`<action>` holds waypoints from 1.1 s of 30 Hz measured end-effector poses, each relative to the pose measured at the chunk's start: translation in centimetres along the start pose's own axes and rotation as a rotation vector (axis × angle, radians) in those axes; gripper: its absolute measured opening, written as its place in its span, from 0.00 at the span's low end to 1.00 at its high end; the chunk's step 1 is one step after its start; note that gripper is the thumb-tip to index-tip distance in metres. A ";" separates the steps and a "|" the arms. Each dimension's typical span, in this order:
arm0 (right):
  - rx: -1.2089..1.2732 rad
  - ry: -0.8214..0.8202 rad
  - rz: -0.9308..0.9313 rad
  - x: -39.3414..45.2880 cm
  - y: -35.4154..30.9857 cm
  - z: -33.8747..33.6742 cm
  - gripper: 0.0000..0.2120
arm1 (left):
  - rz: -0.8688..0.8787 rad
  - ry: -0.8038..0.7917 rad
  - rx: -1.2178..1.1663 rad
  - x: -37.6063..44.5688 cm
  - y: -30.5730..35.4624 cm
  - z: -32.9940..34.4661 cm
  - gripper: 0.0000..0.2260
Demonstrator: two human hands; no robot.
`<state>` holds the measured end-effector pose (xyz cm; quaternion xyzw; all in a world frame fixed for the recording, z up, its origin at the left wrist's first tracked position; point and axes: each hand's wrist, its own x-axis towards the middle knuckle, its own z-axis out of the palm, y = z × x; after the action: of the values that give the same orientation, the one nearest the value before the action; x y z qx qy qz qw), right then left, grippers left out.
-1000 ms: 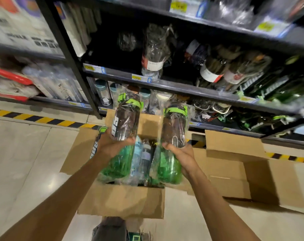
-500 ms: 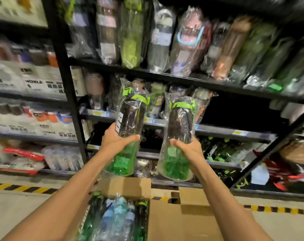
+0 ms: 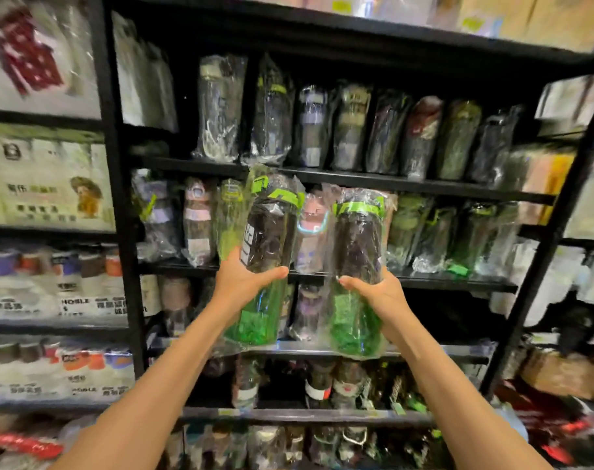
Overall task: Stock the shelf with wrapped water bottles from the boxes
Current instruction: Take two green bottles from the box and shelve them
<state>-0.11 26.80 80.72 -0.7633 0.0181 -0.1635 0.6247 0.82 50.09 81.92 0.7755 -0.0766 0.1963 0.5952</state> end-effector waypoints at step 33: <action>0.038 0.027 -0.326 27.2 -12.8 -8.1 0.42 | 0.256 -0.009 0.019 34.0 13.0 11.0 0.47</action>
<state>21.16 15.67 100.54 -0.7421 -0.1008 -0.2732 0.6037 29.53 39.88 104.65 0.7658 -0.1760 0.2679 0.5576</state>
